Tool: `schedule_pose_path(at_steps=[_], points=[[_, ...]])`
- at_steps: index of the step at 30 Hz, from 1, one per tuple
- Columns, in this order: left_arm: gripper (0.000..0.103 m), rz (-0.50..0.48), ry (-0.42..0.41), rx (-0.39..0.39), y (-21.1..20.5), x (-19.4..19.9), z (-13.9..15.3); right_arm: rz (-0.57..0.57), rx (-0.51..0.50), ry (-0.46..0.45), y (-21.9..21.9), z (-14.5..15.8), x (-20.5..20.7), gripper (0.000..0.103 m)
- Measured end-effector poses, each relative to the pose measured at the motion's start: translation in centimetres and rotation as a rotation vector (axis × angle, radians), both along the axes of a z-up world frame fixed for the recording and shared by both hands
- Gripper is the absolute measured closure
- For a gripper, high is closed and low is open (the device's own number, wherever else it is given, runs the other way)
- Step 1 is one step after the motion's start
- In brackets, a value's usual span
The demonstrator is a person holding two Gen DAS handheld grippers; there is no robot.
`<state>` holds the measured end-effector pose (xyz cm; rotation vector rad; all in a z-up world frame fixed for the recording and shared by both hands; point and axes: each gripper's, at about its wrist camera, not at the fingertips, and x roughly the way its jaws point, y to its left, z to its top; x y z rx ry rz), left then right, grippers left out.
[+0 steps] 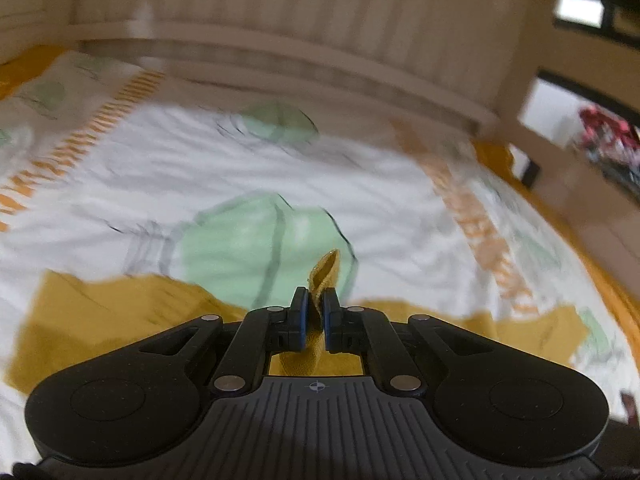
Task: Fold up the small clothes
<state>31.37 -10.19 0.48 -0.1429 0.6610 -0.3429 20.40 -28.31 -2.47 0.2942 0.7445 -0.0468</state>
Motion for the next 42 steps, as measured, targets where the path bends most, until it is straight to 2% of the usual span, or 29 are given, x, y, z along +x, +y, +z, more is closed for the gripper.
schedule_pose_path(at_steps=[5, 6, 7, 10, 12, 14, 17, 19, 21, 23, 28, 32, 37, 39, 42], points=[[0.092, -0.086, -0.024, 0.06, -3.0, -1.3, -0.1, -0.038, 0.011, 0.0, -1.3, 0.0, 0.3, 0.001], [0.082, -0.089, -0.039, 0.067, -3.1, -1.8, 0.1, -0.043, 0.012, -0.003, -1.5, 0.0, 0.3, 0.001], [0.075, -0.089, -0.06, 0.07, -2.7, -2.3, 0.5, -0.048, 0.011, -0.007, -1.6, 0.0, 0.2, 0.001], [0.072, -0.076, -0.106, 0.092, -1.2, -3.9, 0.9, -0.058, 0.016, -0.018, -1.8, -0.1, 0.1, 0.001], [0.072, -0.053, -0.106, 0.126, 0.0, -4.7, 0.7, -0.054, 0.033, -0.026, -1.8, -0.2, 0.0, 0.001], [0.071, -0.016, -0.084, 0.159, 2.1, -5.6, -0.1, -0.038, 0.045, -0.034, -1.6, -0.3, 0.1, 0.001], [0.071, 0.029, -0.015, 0.198, 5.2, -6.3, -1.9, 0.011, 0.042, -0.044, -0.6, -0.7, 0.2, 0.015], [0.071, 0.063, 0.025, 0.225, 7.1, -6.6, -3.2, 0.039, 0.039, -0.046, 0.1, -1.1, 0.3, 0.017], [0.071, 0.097, 0.063, 0.236, 8.9, -6.6, -4.4, 0.056, 0.035, -0.036, 0.7, -1.7, 0.3, 0.024], [0.071, 0.121, 0.105, 0.237, 10.3, -6.5, -5.4, 0.075, 0.043, -0.036, 1.1, -2.2, 0.2, 0.026], [0.071, 0.131, 0.127, 0.265, 11.5, -6.4, -7.3, 0.122, 0.063, -0.049, 2.3, -3.0, 0.5, 0.031], [0.07, 0.131, 0.183, 0.258, 11.8, -5.9, -8.7, 0.147, 0.044, -0.043, 3.5, -4.0, 0.7, 0.031], [0.064, 0.137, 0.166, 0.234, 12.3, -6.1, -9.3, 0.187, 0.045, -0.032, 4.8, -4.4, 2.1, 0.031], [0.062, 0.149, 0.165, 0.214, 12.5, -6.2, -9.6, 0.206, 0.036, -0.034, 5.4, -4.5, 3.0, 0.034], [0.054, 0.169, 0.17, 0.204, 12.1, -6.0, -9.6, 0.208, 0.043, -0.03, 6.0, -4.7, 4.5, 0.039]])
